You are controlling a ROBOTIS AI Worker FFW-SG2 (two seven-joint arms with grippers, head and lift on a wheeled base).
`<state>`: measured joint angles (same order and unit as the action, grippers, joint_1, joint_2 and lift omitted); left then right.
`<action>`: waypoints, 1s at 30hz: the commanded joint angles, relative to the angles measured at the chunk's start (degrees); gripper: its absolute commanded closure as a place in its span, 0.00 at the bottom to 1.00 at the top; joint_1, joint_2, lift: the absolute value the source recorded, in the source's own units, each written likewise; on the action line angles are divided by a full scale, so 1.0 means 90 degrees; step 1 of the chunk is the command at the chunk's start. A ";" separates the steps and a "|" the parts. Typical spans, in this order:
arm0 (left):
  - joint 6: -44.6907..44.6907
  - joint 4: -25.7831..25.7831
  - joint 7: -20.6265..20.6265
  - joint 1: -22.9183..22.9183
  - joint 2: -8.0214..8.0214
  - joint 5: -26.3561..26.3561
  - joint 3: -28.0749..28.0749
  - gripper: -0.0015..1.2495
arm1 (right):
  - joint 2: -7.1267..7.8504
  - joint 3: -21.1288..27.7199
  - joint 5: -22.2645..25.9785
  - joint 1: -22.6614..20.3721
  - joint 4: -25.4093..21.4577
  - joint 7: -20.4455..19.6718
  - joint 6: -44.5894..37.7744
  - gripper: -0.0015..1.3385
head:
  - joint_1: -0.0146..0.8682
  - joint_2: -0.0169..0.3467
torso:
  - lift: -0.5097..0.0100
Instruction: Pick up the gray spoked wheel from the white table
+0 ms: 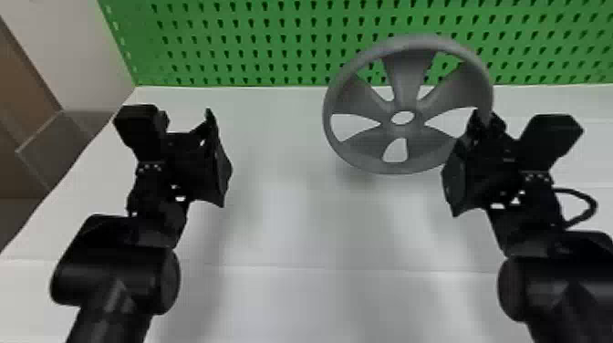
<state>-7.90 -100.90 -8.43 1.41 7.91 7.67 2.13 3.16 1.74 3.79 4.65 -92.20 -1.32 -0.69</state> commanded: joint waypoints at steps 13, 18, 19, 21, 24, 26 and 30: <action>-0.0011 0.0118 0.0097 0.0019 0.0000 0.0153 0.0115 0.34 | 0.0000 -0.0038 -0.0001 0.0020 0.0000 0.0000 -0.0011 0.94 | 0.90 0.33 | 0.81; -0.0089 0.0128 0.0097 0.0019 0.0000 0.0153 0.0115 0.34 | 0.0000 -0.0038 -0.0001 0.0030 0.0000 0.0000 -0.0011 0.94 | 0.90 0.33 | 0.81; -0.0089 0.0118 0.0097 0.0019 0.0000 0.0153 0.0115 0.34 | 0.0000 -0.0038 -0.0001 0.0030 0.0000 0.0000 -0.0011 0.94 | 0.90 0.33 | 0.81; -0.0089 0.0118 0.0097 0.0019 0.0000 0.0153 0.0125 0.34 | 0.0000 -0.0038 -0.0011 0.0030 0.0000 0.0000 -0.0011 0.94 | 0.90 0.33 | 0.81; -0.0089 0.0128 0.0097 0.0019 0.0000 0.0153 0.0125 0.34 | 0.0000 -0.0028 -0.0011 0.0030 0.0000 0.0000 -0.0002 0.94 | 0.90 0.33 | 0.81; -0.0089 0.0118 0.0097 0.0019 0.0000 0.0153 0.0135 0.34 | 0.0000 -0.0018 -0.0021 0.0030 0.0000 0.0000 -0.0011 0.94 | 0.90 0.33 | 0.81; -0.0089 0.0118 0.0097 0.0019 0.0000 0.0163 0.0115 0.34 | 0.0000 -0.0028 -0.0021 0.0040 0.0000 0.0000 -0.0002 0.94 | 0.90 0.33 | 0.81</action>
<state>-8.70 -99.82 -7.56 1.58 7.91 9.05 3.27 3.16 1.51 3.63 4.95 -92.20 -1.32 -0.72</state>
